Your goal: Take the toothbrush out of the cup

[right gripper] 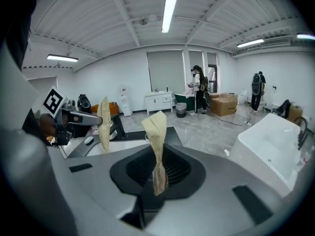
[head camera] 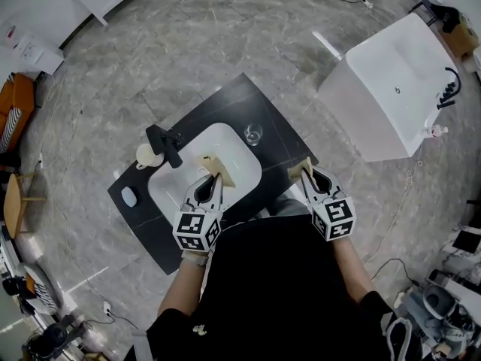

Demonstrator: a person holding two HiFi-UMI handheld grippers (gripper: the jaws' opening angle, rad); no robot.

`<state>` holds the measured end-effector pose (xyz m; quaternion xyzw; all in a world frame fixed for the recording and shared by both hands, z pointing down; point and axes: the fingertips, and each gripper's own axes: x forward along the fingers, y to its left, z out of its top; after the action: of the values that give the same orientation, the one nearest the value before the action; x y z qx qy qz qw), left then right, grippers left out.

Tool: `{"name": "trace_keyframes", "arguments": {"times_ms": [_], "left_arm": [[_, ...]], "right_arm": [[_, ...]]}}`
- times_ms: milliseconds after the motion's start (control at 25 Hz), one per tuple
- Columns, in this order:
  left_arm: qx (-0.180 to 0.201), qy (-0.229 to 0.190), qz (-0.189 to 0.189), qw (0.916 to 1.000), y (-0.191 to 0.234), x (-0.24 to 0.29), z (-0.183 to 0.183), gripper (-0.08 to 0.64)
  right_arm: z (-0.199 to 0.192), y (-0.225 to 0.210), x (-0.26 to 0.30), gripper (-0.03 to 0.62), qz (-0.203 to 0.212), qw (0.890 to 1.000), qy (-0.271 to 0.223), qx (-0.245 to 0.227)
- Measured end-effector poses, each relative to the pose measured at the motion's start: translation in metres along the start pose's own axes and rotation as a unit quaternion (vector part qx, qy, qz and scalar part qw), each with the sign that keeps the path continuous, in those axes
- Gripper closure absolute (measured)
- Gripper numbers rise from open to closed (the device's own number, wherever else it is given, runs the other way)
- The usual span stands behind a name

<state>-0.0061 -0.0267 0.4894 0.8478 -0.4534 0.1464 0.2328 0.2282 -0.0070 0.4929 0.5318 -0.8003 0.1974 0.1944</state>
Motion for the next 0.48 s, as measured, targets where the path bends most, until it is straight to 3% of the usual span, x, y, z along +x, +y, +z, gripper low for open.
{"name": "trace_keyframes", "arguments": {"times_ms": [480], "left_arm": [[-0.002,0.005,0.001,1.0,-0.0025,-0.004,-0.0075,0.535]], "right_arm": [[0.0004,0.0045,0.0012,0.537,0.007,1.0,0.006,0.005]]}}
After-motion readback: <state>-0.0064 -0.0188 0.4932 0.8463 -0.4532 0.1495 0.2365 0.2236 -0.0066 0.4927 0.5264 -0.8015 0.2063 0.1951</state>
